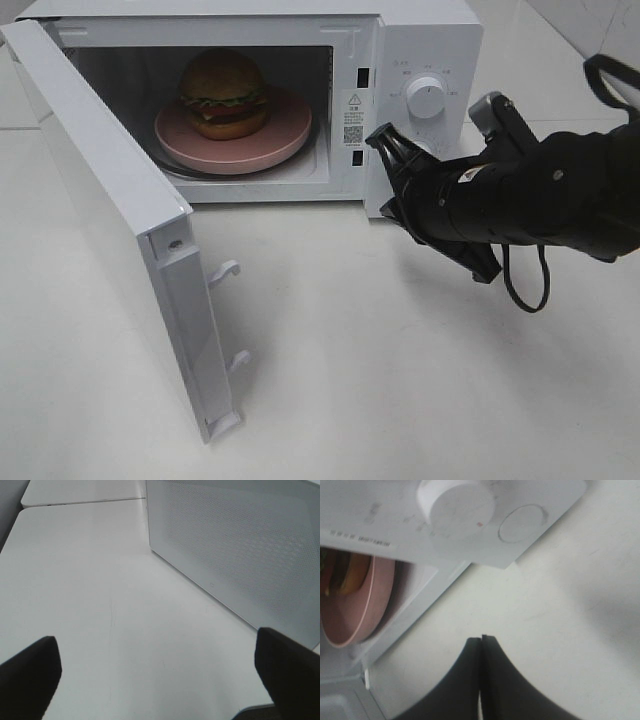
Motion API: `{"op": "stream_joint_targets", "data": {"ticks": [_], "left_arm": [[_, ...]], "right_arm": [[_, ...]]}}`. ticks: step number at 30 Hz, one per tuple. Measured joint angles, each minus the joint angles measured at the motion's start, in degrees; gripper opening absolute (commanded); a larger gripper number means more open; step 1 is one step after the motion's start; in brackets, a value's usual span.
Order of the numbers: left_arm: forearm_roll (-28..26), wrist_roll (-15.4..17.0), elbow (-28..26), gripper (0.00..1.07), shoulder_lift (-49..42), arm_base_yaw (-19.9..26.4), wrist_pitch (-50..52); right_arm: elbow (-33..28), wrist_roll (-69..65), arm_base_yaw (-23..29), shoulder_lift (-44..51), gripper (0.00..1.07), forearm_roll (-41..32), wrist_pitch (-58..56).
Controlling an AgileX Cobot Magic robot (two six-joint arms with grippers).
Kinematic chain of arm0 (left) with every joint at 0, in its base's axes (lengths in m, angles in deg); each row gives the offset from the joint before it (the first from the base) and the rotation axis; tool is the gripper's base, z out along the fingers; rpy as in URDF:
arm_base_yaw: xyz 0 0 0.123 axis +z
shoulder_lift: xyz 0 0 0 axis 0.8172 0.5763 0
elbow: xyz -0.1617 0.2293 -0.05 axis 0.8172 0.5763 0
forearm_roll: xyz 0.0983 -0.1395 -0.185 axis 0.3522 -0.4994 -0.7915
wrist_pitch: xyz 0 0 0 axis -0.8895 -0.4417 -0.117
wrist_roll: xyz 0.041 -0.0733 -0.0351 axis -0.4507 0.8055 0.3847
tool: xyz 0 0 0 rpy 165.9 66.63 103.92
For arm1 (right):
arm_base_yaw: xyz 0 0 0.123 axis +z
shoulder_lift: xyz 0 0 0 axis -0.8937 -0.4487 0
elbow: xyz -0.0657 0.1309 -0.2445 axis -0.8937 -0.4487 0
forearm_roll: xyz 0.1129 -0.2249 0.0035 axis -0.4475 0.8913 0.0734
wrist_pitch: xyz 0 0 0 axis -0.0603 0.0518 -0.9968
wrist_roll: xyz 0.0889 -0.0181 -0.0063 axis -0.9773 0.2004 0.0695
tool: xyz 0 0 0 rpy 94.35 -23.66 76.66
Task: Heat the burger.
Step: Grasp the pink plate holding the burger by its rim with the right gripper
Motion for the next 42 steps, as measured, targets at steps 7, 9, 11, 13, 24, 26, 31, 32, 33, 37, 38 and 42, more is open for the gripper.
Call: {"op": "stream_joint_targets", "data": {"ticks": [7, 9, 11, 13, 24, 26, 31, 32, 33, 37, 38, 42], "left_arm": [[0.0, 0.0, 0.0, 0.98, 0.0, 0.0, 0.0], [0.0, 0.0, 0.0, 0.98, 0.0, 0.0, 0.0], [0.0, 0.0, 0.0, 0.98, 0.0, 0.0, 0.0], [0.0, 0.0, 0.0, 0.98, 0.0, 0.0, 0.0], [0.0, 0.0, 0.0, 0.98, 0.0, 0.0, 0.0], [0.0, 0.0, 0.0, 0.98, 0.0, 0.0, 0.0], [0.0, 0.0, 0.0, 0.98, 0.0, 0.0, 0.0], [0.0, 0.0, 0.0, 0.98, 0.0, 0.0, 0.0], [0.0, 0.0, 0.0, 0.98, 0.0, 0.0, 0.0], [0.0, 0.0, 0.0, 0.98, 0.0, 0.0, 0.0], [0.0, 0.0, 0.0, 0.98, 0.0, 0.0, 0.0], [0.0, 0.0, 0.0, 0.98, 0.0, 0.0, 0.0]], "right_arm": [[0.0, 8.9, 0.0, 5.7, 0.01, 9.7, -14.6], [0.0, 10.0, 0.0, 6.4, 0.01, 10.8, -16.7], [-0.1, 12.3, 0.0, 7.4, 0.01, 12.9, -20.4], [-0.1, 15.1, 0.0, 8.5, 0.02, 14.3, -24.4], [5.1, 34.5, 0.0, 12.4, 0.04, 21.5, -52.2], [5.7, 36.6, 0.0, 12.4, 0.04, 22.5, -54.4], [8.1, 48.4, 0.0, 12.4, 0.04, 28.8, -62.3], [8.7, 53.3, 0.0, 12.4, 0.05, 30.9, -64.2], [8.7, 53.3, 0.0, 12.4, 0.05, 30.9, -64.2], [9.1, 68.9, 0.0, 12.7, 0.06, 34.6, -65.9], [9.1, 68.9, 0.0, 12.7, 0.06, 34.6, -65.9], [9.1, 85.3, 0.0, 12.8, 0.07, 36.0, -66.4]]}}
